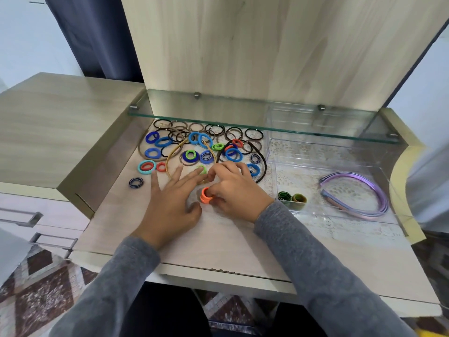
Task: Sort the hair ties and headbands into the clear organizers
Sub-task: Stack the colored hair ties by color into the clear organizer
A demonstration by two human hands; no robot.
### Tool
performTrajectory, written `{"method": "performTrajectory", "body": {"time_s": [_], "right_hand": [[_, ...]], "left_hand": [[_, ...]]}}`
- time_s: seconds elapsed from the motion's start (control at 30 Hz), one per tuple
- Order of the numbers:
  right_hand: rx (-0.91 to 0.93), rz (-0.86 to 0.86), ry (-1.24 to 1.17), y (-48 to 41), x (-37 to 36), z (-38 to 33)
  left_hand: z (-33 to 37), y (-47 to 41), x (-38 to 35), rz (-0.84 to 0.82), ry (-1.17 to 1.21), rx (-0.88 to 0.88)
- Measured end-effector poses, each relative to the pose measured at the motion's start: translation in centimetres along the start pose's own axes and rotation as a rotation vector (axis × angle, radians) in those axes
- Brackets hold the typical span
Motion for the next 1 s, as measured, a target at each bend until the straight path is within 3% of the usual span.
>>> {"method": "performTrajectory", "body": {"time_s": [0.4, 1.0], "right_hand": [[-0.02, 0.047, 0.096, 1.7, 6.3, 3.0], [-0.265, -0.088, 0.176, 10.0, 11.1, 12.1]], "left_hand": [[5.7, -1.4, 1.3, 0.113, 0.274, -0.089], [17.6, -5.7, -3.3, -0.151, 0.366, -0.282]]}}
Point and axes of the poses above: each hand's wrist, its own y-axis away from the middle knuckle, its own x-axis out of the back of the hand, z = x × y, the point moved 9 cm from there along -y, towards the middle knuckle, and after that the axes turned 1 degree about -y, right-handed, at the moved point
